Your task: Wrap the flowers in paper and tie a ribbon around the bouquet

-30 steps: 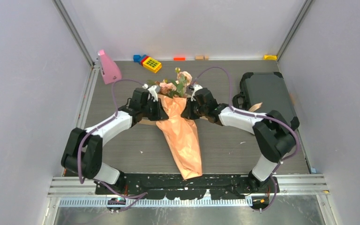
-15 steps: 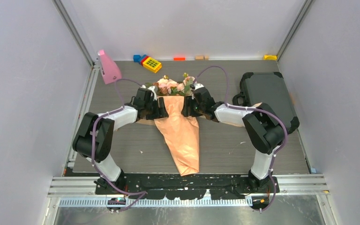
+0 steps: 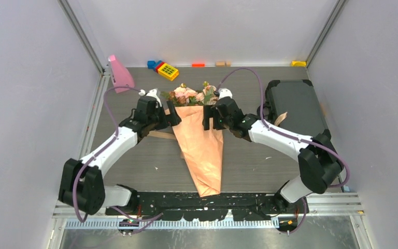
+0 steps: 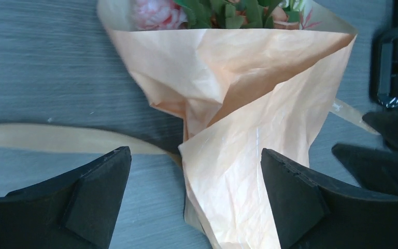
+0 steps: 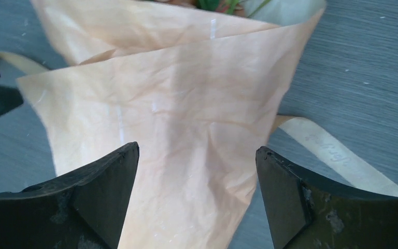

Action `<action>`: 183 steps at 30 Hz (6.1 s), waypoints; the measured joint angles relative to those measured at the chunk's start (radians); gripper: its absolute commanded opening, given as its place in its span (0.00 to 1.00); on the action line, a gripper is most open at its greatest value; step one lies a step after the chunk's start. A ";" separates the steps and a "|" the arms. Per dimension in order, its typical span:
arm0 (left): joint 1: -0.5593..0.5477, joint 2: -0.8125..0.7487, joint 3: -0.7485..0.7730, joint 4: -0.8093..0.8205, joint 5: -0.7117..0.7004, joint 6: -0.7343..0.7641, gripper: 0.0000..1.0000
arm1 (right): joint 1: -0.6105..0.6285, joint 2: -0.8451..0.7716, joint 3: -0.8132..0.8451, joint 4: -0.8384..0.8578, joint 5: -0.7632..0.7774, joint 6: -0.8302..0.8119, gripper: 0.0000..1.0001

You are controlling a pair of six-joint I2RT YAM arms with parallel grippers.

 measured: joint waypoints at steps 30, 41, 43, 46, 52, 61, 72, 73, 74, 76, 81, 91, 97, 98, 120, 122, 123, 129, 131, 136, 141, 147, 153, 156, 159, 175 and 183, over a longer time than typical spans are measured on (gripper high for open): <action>0.225 0.235 0.132 -0.433 -0.516 -0.772 1.00 | 0.190 0.320 0.076 0.218 0.003 -0.015 0.82; 0.235 0.415 0.253 -0.515 -0.531 -0.961 0.71 | 0.190 0.320 0.076 0.222 0.010 -0.018 0.82; 0.235 0.439 0.271 -0.534 -0.526 -0.969 0.42 | 0.190 0.321 0.076 0.223 0.010 -0.018 0.82; 0.235 0.458 0.288 -0.556 -0.521 -0.974 0.00 | 0.190 0.321 0.076 0.223 0.011 -0.018 0.82; 0.260 0.447 0.285 -0.615 -0.564 -0.964 0.00 | 0.190 0.320 0.072 0.224 0.026 -0.018 0.82; 0.690 -0.110 0.081 -0.621 -0.632 -0.771 0.00 | 0.195 0.320 0.072 0.223 0.036 -0.001 0.82; 0.782 -0.371 0.065 -0.546 -0.521 -0.499 0.00 | 0.246 0.320 0.103 0.188 0.047 0.000 0.83; 0.783 -0.372 0.063 -0.517 -0.471 -0.468 0.00 | 0.251 0.320 0.109 0.184 0.047 0.000 0.83; 0.784 -0.375 0.055 -0.466 -0.404 -0.441 0.00 | 0.254 0.321 0.115 0.181 0.045 0.000 0.83; 0.784 -0.388 0.018 -0.350 -0.258 -0.406 0.00 | 0.258 0.321 0.129 0.171 0.045 0.001 0.83; 0.758 -0.407 -0.095 -0.054 0.123 -0.391 0.00 | 0.261 0.321 0.149 0.135 0.047 0.013 0.84; 0.383 -0.449 -0.097 0.238 0.340 -0.281 0.00 | 0.261 0.267 0.149 0.032 0.109 0.061 0.94; 0.252 -0.424 -0.106 0.346 0.364 -0.254 0.00 | 0.248 0.070 0.097 0.016 0.173 0.105 0.96; 0.234 -0.412 -0.113 0.365 0.370 -0.251 0.00 | 0.244 0.035 0.080 0.015 0.183 0.112 0.96; -0.018 -0.152 -0.157 0.516 0.422 -0.144 0.00 | -0.268 -0.331 -0.283 -0.228 0.531 0.238 0.74; -0.023 -0.146 -0.158 0.519 0.424 -0.138 0.00 | -0.284 -0.291 -0.283 -0.233 0.553 0.240 0.73; -0.025 -0.144 -0.159 0.522 0.425 -0.136 0.00 | -0.291 -0.273 -0.283 -0.235 0.565 0.240 0.73; -0.029 -0.124 -0.169 0.524 0.429 -0.127 0.00 | -0.329 -0.196 -0.279 -0.234 0.596 0.252 0.70; -0.029 -0.116 -0.170 0.525 0.429 -0.123 0.00 | -0.335 -0.179 -0.277 -0.227 0.594 0.259 0.67; -0.029 -0.092 -0.170 0.527 0.431 -0.105 0.00 | -0.373 -0.138 -0.277 -0.153 0.558 0.258 0.60; -0.029 -0.061 -0.170 0.528 0.441 -0.094 0.00 | -0.418 -0.095 -0.277 -0.077 0.516 0.254 0.39; -0.030 -0.055 -0.170 0.528 0.449 -0.073 0.00 | -0.433 -0.085 -0.283 -0.106 0.487 0.228 0.01; -0.045 -0.036 -0.163 0.527 0.468 -0.034 0.00 | -0.439 -0.188 -0.303 -0.069 0.369 0.169 0.01; -0.071 -0.017 -0.145 0.526 0.480 -0.005 0.00 | -0.419 -0.321 -0.308 -0.013 0.205 0.132 0.01; -0.101 -0.001 -0.123 0.526 0.492 0.026 0.00 | -0.335 -0.425 -0.296 0.052 -0.002 0.108 0.01; -0.227 0.025 -0.101 0.631 0.512 0.108 0.00 | 0.070 -0.304 -0.076 0.276 -0.401 0.133 0.01; -0.232 0.000 -0.164 0.630 0.409 0.142 0.01 | 0.075 -0.362 -0.079 0.214 -0.225 0.133 0.01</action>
